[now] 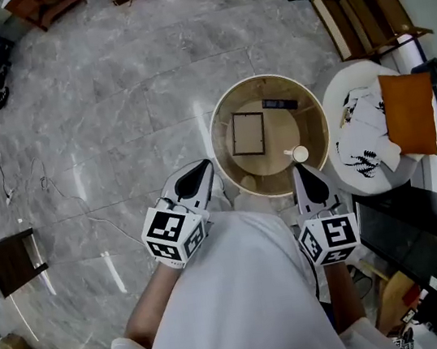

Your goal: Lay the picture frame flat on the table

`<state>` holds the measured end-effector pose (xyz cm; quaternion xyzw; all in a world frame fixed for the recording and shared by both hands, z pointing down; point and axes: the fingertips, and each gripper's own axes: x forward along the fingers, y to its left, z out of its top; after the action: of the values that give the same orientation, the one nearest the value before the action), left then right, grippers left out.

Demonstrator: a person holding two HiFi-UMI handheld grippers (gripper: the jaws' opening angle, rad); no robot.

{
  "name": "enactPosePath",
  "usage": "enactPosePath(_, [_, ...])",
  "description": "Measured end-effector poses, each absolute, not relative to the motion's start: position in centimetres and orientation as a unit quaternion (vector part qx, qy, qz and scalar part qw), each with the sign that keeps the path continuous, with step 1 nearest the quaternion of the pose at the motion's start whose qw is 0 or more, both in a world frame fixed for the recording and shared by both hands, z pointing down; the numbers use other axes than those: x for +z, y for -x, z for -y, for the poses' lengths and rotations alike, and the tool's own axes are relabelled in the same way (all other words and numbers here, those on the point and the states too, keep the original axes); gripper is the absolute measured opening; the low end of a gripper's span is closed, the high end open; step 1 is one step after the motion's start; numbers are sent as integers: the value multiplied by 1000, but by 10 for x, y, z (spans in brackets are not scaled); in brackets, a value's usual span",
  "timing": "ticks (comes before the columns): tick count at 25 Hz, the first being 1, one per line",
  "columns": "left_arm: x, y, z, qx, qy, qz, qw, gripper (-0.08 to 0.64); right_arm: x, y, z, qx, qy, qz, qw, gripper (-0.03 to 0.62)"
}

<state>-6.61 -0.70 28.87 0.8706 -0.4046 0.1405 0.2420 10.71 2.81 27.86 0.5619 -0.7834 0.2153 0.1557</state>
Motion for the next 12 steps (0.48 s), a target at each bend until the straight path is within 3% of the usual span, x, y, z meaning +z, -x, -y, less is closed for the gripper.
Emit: enactPosePath(12, [286, 83, -8, 132, -869, 409, 246, 5, 283, -84, -37, 228, -551, 786, 164, 5])
